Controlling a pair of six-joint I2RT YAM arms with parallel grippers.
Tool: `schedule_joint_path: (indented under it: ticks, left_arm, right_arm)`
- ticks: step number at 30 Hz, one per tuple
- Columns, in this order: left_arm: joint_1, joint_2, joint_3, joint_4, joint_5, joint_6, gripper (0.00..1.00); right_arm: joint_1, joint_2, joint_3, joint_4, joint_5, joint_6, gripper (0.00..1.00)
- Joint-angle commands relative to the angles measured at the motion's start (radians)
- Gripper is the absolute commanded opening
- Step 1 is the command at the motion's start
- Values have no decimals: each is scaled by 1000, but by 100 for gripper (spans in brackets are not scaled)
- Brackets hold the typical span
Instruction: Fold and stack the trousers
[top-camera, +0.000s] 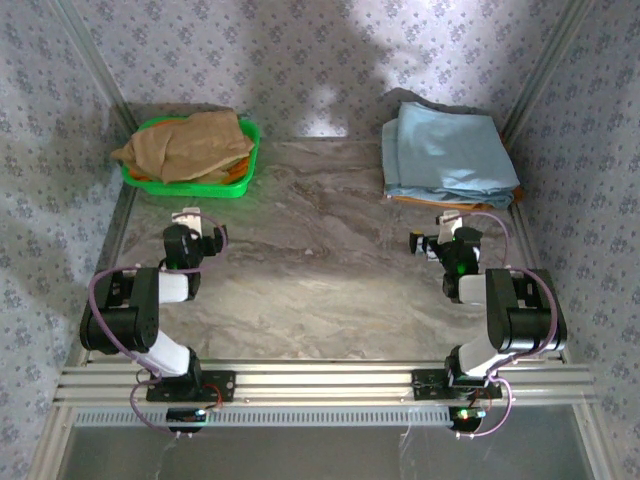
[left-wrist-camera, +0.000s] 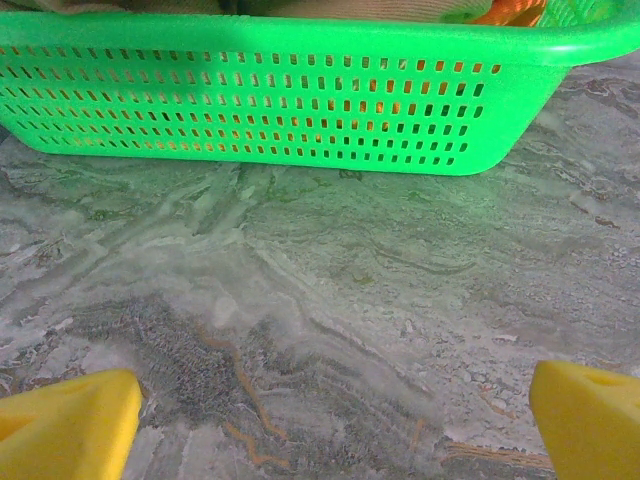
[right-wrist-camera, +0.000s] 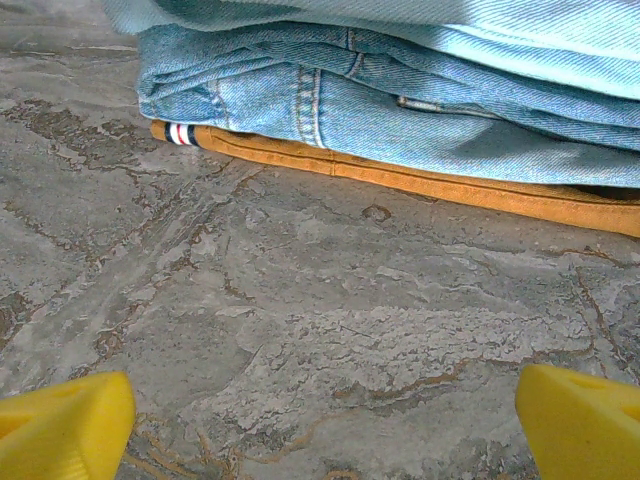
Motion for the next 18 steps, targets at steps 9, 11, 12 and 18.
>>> schedule_joint_path:
  ticks: [9,11,12,18]
  left_arm:
    - [3,2,6,12,18,11,100]
    - [5,2,7,7,14,7,100]
    - [4,2,8,6,14,7,100]
    - [4,-71,17,-67,-32,-7,100]
  right_arm:
    - [-36,-5,16,-2,-12,29,100]
    - [-33,-5,18,-5,-4,27,100]
    - [-33,-4,19,-4,-4,27,100]
    - [15,-42,60,-103,118,14,100]
